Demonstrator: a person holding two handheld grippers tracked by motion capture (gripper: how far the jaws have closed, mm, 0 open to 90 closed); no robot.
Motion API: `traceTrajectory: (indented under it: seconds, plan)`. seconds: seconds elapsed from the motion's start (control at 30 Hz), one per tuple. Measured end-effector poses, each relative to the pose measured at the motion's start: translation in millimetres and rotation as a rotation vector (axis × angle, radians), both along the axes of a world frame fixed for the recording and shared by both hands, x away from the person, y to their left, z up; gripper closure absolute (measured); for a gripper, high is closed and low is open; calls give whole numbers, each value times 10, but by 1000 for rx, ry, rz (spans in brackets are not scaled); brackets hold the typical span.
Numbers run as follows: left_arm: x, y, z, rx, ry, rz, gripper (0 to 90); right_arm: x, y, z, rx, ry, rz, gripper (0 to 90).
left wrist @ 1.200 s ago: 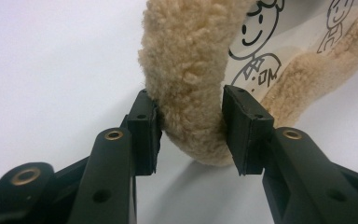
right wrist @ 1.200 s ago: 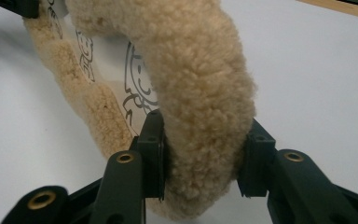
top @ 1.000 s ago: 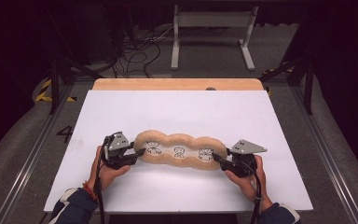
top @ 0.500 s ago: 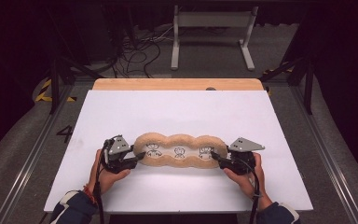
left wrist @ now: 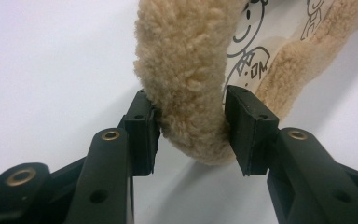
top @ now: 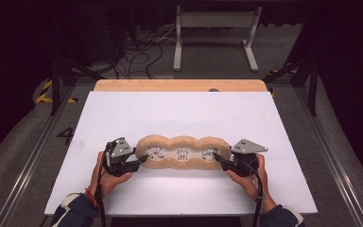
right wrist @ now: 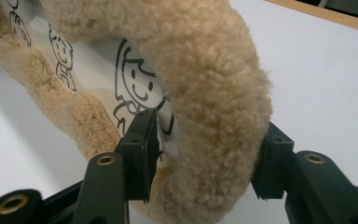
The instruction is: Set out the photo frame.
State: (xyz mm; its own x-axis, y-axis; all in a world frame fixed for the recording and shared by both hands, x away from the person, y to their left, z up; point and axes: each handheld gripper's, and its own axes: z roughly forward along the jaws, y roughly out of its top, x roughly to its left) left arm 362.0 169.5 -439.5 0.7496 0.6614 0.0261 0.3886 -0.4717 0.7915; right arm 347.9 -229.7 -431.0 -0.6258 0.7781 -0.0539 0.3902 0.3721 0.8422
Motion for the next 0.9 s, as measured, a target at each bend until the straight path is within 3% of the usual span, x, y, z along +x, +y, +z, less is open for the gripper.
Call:
traceTrajectory:
  seconds: [0.4, 0.67, 0.9]
  plan:
    - [8, 15, -18, -18, 2, -7, 562, 15, 27, -6, -4, 6, -8, 441]
    - [-13, 13, -13, -1, -24, -19, 537, 8, -77, 32, 18, 7, -37, 422]
    - [-86, 47, 7, 7, -45, -28, 497, -1, -99, 45, 5, 7, -43, 404]
